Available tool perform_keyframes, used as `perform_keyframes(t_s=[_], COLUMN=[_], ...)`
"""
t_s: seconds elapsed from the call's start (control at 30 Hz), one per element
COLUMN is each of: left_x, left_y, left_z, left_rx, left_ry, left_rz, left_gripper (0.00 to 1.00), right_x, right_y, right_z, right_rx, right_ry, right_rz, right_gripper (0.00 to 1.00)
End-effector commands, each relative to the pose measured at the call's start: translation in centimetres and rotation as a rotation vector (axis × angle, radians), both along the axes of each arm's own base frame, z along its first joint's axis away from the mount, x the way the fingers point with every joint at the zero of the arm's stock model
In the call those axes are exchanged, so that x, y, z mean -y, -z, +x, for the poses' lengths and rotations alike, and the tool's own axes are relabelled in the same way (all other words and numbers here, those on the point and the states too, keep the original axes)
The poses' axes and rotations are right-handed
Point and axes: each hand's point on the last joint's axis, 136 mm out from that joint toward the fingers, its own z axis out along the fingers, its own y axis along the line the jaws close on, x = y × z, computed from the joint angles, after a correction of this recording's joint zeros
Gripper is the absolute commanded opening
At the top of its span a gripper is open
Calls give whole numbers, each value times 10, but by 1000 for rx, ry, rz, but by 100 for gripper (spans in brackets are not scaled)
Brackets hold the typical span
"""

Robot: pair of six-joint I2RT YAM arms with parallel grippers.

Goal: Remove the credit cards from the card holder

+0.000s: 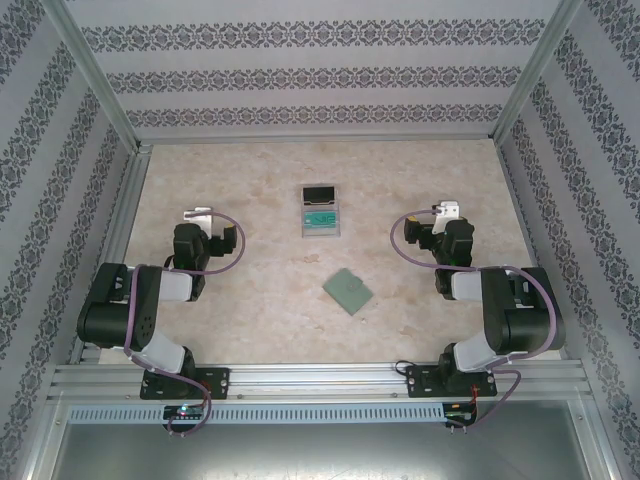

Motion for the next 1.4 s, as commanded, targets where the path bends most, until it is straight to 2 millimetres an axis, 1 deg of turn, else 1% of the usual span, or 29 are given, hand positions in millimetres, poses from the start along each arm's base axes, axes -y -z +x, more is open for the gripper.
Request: perform_keyframes(t_s=[0.0,0.7,0.87,0.93,1.0,1.1,1.17,1.23,1.27,1.33,1.37], left_x=[-2,-5,-5,-4,-7,-35,-57,-66,-67,-66,-71], left_y=[-8,-6,-7,-10,-17,-35,-59,-82,-96,-119,-127], left_z=[6,6,6,8,11,16,12,5,1,-8,-18], left_rx=[25,16,17,7,-26,-146,-179,-152,-121,-47,-19], left_ry=[10,10,10,16,-5,-175,-323,-408,-440,-490,-569], left_rz=[5,-15,-15,-15,-13,23,31,-7,-52,-172,-268], left_gripper=[99,99,99,99,99,99,99,99,99,99,99], right_x=[0,0,0,0,2,4,5,8,13,25,26], right_y=[-12,-11,-12,-12,-14,-29,-46,-60,-70,-82,-89], right_z=[5,5,6,5,5,-3,-10,-17,-20,-27,-31], right_rx=[38,35,36,38,45,70,90,103,114,123,132], right_ry=[13,16,21,21,46,77,101,126,167,272,290], right_rz=[3,-5,-7,-9,-19,-49,-64,-61,-20,123,191], right_gripper=[98,98,98,98,98,98,98,98,98,98,98])
